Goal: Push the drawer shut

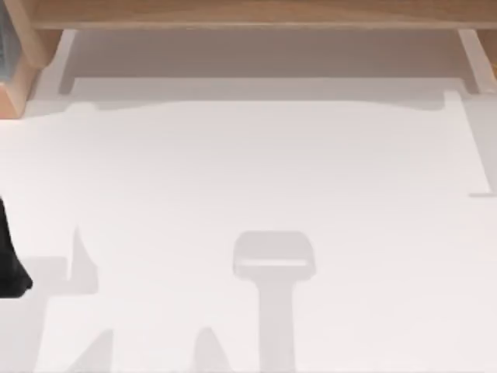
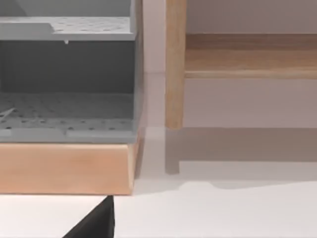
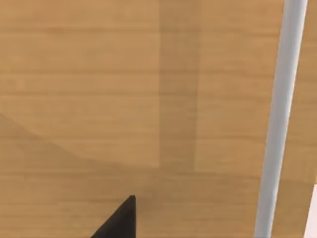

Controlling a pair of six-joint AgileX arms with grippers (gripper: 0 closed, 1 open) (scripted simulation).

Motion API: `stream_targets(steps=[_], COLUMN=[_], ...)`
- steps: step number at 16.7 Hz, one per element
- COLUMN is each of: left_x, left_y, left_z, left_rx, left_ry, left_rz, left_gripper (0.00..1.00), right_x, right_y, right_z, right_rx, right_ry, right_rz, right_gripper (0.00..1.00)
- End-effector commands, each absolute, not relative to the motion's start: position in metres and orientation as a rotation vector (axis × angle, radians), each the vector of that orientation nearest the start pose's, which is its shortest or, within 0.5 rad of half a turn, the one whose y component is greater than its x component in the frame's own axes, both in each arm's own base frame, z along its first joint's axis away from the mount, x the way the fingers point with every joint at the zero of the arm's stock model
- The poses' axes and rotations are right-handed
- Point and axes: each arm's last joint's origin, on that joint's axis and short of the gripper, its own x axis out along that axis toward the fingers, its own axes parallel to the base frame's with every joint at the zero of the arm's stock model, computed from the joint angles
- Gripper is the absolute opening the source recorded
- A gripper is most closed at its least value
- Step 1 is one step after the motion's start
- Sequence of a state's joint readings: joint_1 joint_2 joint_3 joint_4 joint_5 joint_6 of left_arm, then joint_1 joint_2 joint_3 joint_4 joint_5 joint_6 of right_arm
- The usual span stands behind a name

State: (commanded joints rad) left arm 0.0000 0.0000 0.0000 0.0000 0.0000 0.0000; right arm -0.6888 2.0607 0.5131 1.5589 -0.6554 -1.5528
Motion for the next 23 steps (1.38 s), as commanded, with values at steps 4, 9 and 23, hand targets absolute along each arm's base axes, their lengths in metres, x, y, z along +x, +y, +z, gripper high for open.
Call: stream_targets(steps=[4,9,23], left_x=[0.106,0.106,0.106], left_y=[-0.001,-0.001,-0.001], left_z=[0.160,0.160,0.160], left_rx=[0.000,0.000,0.000], left_ry=[0.000,0.000,0.000], left_rz=[0.000,0.000,0.000], left_gripper=[1.00,1.00,1.00], right_x=[0.250,0.250,0.283], right_y=[-0.179,-0.179,-0.182], right_z=[0.089,0.089,0.088], right_rx=[-1.571,-1.571,-1.569], right_ry=[0.008,0.008,0.010], right_rz=[-0.008,-0.008,-0.010], right_gripper=[0.40,0.02,0.00])
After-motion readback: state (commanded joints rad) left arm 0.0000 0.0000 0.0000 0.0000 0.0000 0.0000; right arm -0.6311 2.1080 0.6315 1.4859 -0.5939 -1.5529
